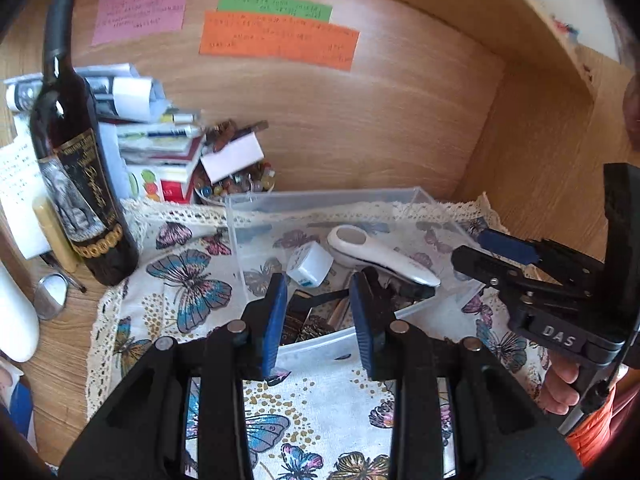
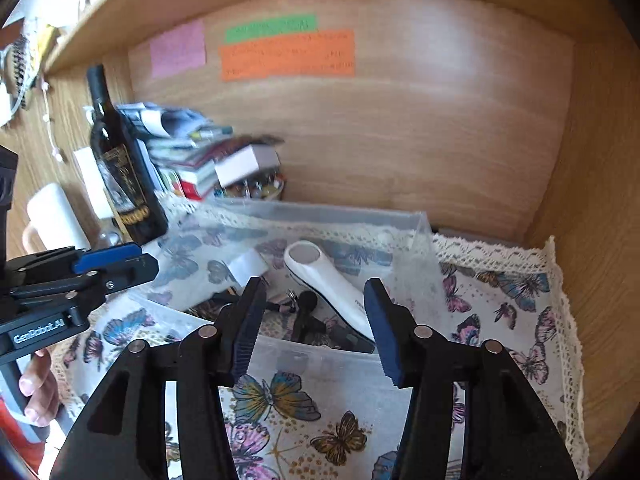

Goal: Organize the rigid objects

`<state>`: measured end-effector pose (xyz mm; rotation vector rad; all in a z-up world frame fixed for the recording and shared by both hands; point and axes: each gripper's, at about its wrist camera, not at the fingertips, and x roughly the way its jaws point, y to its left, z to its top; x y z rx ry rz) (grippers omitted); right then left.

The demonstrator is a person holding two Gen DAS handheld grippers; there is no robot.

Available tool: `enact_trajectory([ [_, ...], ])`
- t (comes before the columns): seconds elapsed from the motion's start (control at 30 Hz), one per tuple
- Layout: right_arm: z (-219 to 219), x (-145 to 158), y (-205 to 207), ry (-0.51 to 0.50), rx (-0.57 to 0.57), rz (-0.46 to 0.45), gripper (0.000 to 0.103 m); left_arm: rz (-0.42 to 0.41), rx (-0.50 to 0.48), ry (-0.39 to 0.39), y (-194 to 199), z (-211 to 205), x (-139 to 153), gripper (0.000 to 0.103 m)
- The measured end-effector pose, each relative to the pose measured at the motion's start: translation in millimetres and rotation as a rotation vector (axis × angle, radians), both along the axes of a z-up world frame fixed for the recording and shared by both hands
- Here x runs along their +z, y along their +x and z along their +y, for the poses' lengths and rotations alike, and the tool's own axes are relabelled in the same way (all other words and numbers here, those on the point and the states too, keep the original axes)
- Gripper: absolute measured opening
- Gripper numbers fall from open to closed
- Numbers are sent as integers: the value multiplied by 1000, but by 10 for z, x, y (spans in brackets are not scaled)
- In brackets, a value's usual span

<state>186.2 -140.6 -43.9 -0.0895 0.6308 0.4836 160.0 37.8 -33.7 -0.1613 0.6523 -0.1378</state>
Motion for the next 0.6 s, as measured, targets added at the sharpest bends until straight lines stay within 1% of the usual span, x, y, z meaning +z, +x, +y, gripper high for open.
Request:
enact_trajectory([
  [0.03,-35,56,-60,13,-3,-17,51,-23,0,2,-63,-3,62,31],
  [0.1,-126,205,-215,56,-6,-61,60,-72,5,11,-198,-17,182,36],
  [0.13,-178,271,-288,75,-10,-82,62,-94,11,16,-257,-20,234,42],
  [0.17,-217,323,-344,90,-13,-101,67,-123,20,23,-329,-31,293,49],
  [0.2,-262,379,-418,102,-21,-125,71,-151,28,29,-404,-42,346,53],
  [0.27,-335,464,-552,112,-38,-165,76,-199,39,31,-541,-56,441,64],
  [0.3,-368,498,-609,117,-44,-181,80,-217,44,30,-606,-63,482,65],
  [0.37,-429,548,-716,130,-56,-206,84,-248,53,20,-738,-69,557,75],
  [0.4,-448,567,-760,137,-62,-216,87,-264,59,18,-800,-76,593,77],
  [0.47,-507,602,-866,149,-78,-240,92,-299,76,24,-924,-98,649,88],
  [0.53,-548,627,-970,151,-98,-272,100,-336,95,36,-1059,-120,704,96],
  [0.57,-561,640,-1020,154,-112,-288,103,-349,101,40,-1106,-131,722,99],
  [0.6,-572,653,-1061,158,-119,-299,103,-360,103,44,-1144,-147,738,99],
])
